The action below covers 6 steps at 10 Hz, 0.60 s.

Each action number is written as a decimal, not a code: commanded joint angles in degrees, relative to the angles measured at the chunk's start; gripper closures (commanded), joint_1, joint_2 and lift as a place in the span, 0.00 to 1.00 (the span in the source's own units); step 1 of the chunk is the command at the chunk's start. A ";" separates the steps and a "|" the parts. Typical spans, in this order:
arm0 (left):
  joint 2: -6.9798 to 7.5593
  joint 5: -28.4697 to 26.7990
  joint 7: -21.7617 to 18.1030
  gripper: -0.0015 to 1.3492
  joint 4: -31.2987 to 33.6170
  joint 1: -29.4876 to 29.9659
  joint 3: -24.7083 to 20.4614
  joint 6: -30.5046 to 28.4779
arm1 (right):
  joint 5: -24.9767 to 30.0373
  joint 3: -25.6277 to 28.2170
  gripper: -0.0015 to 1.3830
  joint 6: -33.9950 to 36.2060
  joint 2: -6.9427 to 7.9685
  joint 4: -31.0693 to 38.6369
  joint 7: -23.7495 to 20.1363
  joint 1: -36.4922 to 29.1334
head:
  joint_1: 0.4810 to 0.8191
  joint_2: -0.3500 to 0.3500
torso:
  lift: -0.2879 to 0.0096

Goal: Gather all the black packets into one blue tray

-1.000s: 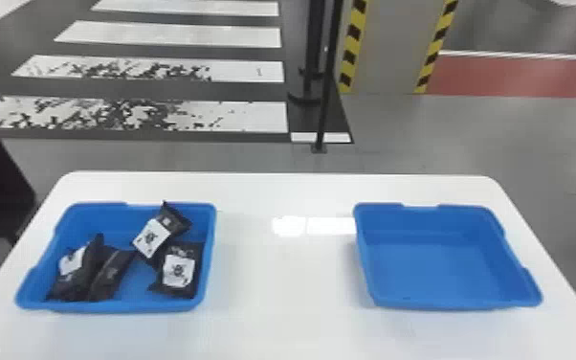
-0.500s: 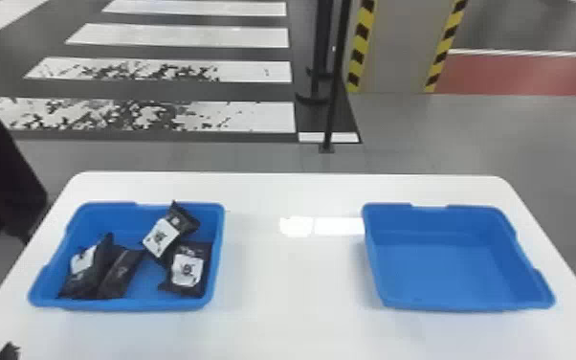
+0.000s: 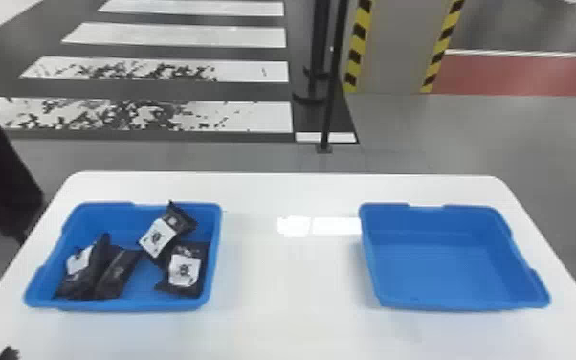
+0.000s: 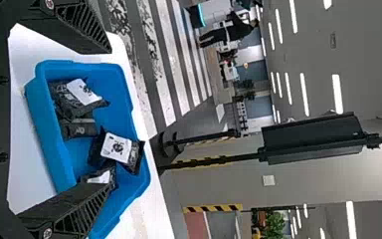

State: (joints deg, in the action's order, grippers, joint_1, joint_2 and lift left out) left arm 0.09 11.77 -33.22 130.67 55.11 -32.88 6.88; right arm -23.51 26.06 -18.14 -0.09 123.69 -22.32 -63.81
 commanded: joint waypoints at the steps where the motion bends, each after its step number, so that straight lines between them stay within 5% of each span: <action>1: -0.24 0.12 0.00 0.05 0.04 0.01 0.32 -0.41 | -0.14 -0.01 0.12 -0.14 0.14 -0.15 0.00 -0.03 | 0.63 0.44 | 0.60; 6: -0.24 0.23 0.00 0.05 0.04 0.01 0.77 -0.97 | -0.71 -0.35 0.12 0.00 0.14 -0.43 -0.09 -0.03 | 0.63 0.43 | 0.60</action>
State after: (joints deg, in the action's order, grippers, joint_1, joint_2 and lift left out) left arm 0.09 12.00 -33.22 130.71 55.12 -32.25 5.91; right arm -24.22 25.80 -18.15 -0.09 123.26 -22.41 -63.84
